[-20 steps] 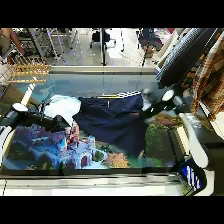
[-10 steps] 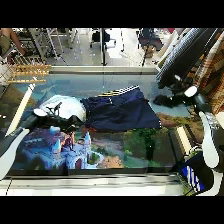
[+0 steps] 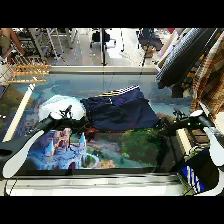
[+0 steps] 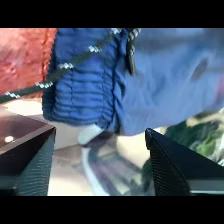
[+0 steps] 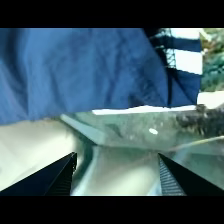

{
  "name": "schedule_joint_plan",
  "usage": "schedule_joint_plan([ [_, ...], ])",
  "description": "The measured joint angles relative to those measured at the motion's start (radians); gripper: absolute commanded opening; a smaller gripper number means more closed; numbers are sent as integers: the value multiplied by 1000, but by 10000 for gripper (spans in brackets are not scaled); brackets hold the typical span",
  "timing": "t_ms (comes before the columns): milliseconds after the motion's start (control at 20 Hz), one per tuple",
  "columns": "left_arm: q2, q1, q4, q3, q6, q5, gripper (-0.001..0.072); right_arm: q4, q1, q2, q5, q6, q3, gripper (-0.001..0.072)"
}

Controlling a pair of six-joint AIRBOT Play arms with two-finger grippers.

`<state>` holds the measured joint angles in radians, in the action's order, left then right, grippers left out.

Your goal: Fold the clothes and pants, and hang the long-sleeved shirts on hangers.

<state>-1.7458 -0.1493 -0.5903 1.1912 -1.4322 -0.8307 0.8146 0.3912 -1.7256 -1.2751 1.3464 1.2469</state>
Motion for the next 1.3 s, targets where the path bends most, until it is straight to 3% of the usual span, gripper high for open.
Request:
schedule_joint_plan([
  [50, -6, -2, 4, 0, -20, 19, 390, -17, 2, -2, 37, 3, -17, 534],
  [100, -12, -5, 4, 0, -43, 42, 377, -36, 0, -3, 69, 7, -28, 451],
  [150, -16, -7, 9, 0, -64, 64, 266, -50, -7, -5, 114, 9, -37, 379],
  [200, -23, -11, 12, 0, -84, 89, 131, -58, -17, -5, 156, 15, -43, 370],
  [250, -28, -14, 11, 0, -98, 111, 26, -73, -31, -6, 208, 17, -47, 254],
  [300, -33, -18, 18, 0, -115, 130, 5, -72, -48, -6, 266, 19, -50, 14],
  [450, -34, -23, 38, 0, -128, 149, 3, -76, -108, -3, 378, 1, -44, 12],
  [700, 64, 59, 40, 11, 25, 14, 1, -21, -159, 150, 351, -156, -19, 12],
  [900, 246, 153, 39, 57, 142, -191, 2, 31, -170, 421, 249, -232, -9, 12],
  [1100, 474, 228, 48, 160, 189, -414, 4, 42, -172, 719, 165, -257, 70, 12],
  [1300, 699, 277, 144, 281, 240, -567, 4, 42, -173, 968, 179, -266, 248, 12],
])
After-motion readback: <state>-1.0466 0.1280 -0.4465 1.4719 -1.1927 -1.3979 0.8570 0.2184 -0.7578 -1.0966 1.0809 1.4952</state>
